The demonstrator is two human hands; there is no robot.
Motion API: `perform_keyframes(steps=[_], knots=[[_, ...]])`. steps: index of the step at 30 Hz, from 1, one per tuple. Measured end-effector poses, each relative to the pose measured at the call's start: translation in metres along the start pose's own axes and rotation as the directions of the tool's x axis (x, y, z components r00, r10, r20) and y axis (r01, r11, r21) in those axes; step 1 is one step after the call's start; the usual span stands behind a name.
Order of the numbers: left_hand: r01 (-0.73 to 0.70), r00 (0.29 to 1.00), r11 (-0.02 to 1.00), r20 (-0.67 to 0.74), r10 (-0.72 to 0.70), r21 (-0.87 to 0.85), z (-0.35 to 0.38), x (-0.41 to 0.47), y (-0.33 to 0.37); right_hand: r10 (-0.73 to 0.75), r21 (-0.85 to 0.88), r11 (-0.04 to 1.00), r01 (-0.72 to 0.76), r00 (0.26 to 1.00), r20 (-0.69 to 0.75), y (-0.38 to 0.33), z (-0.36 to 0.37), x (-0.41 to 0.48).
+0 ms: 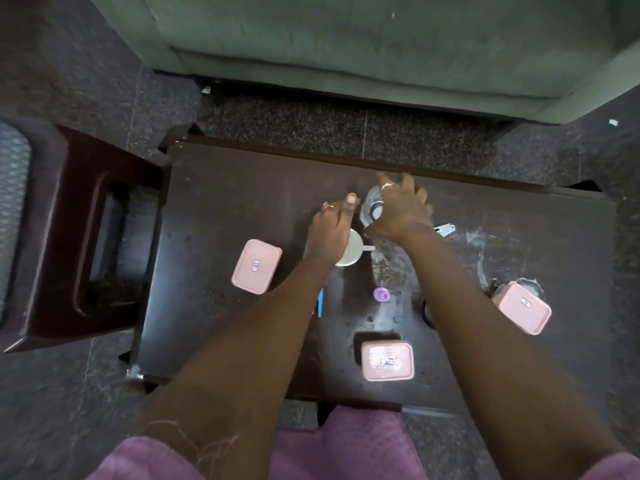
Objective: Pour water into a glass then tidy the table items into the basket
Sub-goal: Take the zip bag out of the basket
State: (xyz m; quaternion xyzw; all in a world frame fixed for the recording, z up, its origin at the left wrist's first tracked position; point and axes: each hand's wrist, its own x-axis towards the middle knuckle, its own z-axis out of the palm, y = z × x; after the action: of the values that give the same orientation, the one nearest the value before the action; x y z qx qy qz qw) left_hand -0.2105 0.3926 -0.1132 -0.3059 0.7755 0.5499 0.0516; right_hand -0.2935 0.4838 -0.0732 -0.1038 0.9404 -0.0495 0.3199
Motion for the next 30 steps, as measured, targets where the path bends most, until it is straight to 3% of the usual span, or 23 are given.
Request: perform_keyframes(steps=[4,12,16,21,25,28,30], knots=[[-0.067,0.995,0.997,-0.080,0.064,-0.040,-0.037,-0.007,-0.005,-0.081,0.013,0.996,0.084,0.986,-0.143,-0.048,0.000,-0.013],[-0.123,0.916,0.987,-0.394,0.074,-0.101,-0.178,-0.021,-0.039,-0.360,0.054,0.924,0.379,0.908,-0.214,-0.214,0.014,-0.054],[-0.116,0.806,0.970,-0.591,-0.034,-0.213,-0.272,-0.025,-0.059,-0.473,0.103,0.857,0.504,0.851,-0.230,-0.305,0.023,-0.076],[-0.100,0.609,0.935,-0.764,-0.213,-0.340,-0.372,-0.023,-0.074,-0.623,0.138,0.737,0.661,0.745,-0.239,-0.417,0.045,-0.093],[-0.035,0.560,0.838,-0.705,-0.435,-0.545,-0.420,-0.012,-0.094,-0.687,0.126,0.698,0.705,0.708,-0.160,-0.492,0.070,-0.088],[0.002,0.482,0.637,-0.557,-0.676,-0.771,-0.441,0.002,-0.106,-0.609,0.228,0.756,0.613,0.787,-0.097,-0.526,0.083,-0.077],[0.032,0.460,0.567,-0.492,-0.739,-0.823,-0.451,0.011,-0.114,-0.529,0.317,0.800,0.509,0.848,-0.027,-0.544,0.092,-0.067]])
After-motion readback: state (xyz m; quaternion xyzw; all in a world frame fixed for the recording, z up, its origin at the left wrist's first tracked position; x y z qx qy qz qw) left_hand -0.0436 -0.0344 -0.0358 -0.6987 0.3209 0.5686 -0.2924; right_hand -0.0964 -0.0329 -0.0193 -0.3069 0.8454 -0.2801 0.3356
